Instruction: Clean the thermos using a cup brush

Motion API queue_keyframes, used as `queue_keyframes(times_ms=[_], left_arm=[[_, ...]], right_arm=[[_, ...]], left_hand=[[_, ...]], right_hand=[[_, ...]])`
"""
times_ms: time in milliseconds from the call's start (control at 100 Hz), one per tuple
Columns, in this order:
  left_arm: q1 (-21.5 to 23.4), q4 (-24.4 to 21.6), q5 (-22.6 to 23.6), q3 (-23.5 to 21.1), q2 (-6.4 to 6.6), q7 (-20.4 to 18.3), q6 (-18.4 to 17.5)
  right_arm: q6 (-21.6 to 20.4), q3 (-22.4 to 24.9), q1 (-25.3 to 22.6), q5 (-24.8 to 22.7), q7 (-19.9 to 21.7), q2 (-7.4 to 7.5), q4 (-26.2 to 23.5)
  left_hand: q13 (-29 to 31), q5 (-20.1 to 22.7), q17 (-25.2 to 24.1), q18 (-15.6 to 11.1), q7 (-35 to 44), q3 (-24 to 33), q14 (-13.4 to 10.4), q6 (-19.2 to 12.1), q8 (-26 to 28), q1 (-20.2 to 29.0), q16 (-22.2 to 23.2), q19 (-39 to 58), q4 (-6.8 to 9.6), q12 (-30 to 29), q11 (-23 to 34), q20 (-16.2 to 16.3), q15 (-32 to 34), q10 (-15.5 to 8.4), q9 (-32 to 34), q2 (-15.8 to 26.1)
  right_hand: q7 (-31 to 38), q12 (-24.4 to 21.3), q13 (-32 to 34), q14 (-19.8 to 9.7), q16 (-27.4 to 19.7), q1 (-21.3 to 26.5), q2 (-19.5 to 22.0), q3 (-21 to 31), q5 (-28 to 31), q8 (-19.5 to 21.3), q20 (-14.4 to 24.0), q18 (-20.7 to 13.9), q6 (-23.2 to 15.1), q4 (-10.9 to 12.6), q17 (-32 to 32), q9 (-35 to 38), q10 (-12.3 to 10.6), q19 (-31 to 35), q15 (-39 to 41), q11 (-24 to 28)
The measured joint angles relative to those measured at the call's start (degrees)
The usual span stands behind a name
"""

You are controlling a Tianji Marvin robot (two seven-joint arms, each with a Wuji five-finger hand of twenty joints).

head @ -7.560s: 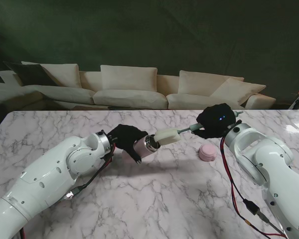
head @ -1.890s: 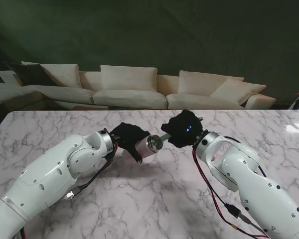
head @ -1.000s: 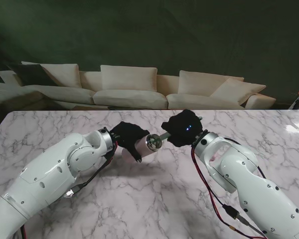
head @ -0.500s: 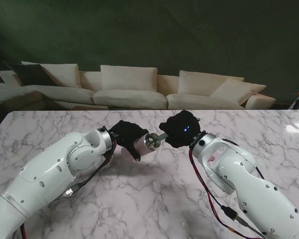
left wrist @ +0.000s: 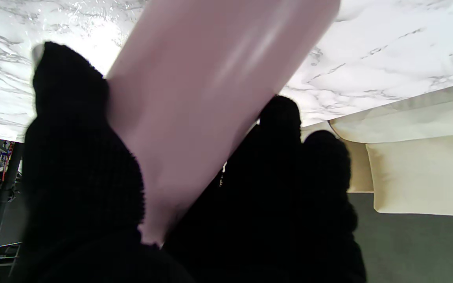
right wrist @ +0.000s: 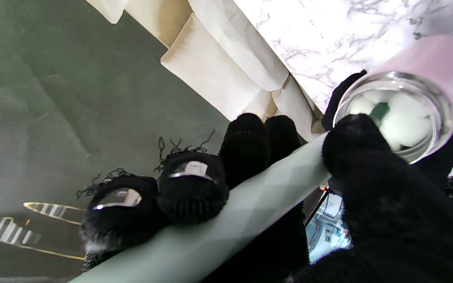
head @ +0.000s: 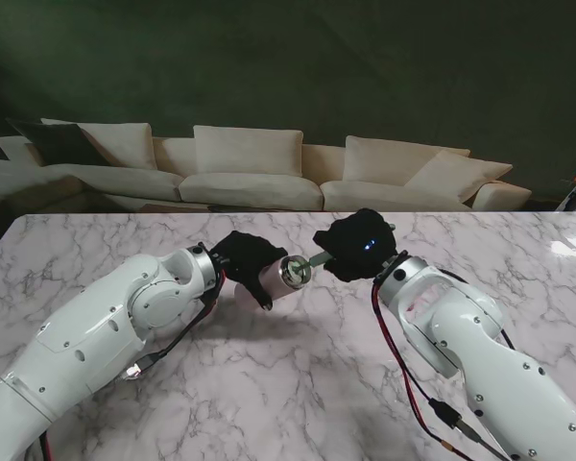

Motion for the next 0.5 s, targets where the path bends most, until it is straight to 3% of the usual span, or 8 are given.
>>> queue_keyframes(times_ms=[210, 500], left_arm=[[-0.1, 0.0, 0.0, 0.1, -0.03, 0.2, 0.1], [0.3, 0.0, 0.2, -0.3, 0.06, -0.1, -0.1]], right_arm=[[0.6, 0.0, -0.3, -0.1, -0.2, 0.21, -0.5], [0.4, -6.2, 5.4, 2.1, 1.1, 0.56, 4.5]], left_hand=[[0.0, 0.0, 0.0, -0.1, 0.0, 0.0, -0.1, 0.0, 0.0, 0.0, 0.0, 0.0, 0.0, 0.0, 0.0, 0.0, 0.0, 0.0, 0.0, 0.0], [0.1, 0.0, 0.0, -0.2, 0.0, 0.0, -0.3, 0.0, 0.0, 0.0, 0.0, 0.0, 0.0, 0.0, 0.0, 0.0, 0.4, 0.0, 0.0, 0.0]], right_hand=[[0.5, 0.0, 0.0, 0.2, 0.0, 0.0, 0.0, 0.0, 0.0, 0.0, 0.0, 0.1, 0.0, -0.4, 0.0, 0.0, 0.1, 0.1, 0.0, 0.0], [0.5, 0.0, 0.0, 0.2, 0.0, 0.0, 0.2, 0.0, -0.1, 0.0, -0.3, 0.1, 0.1, -0.4, 0.0, 0.0, 0.3, 0.1, 0.0, 0.0]])
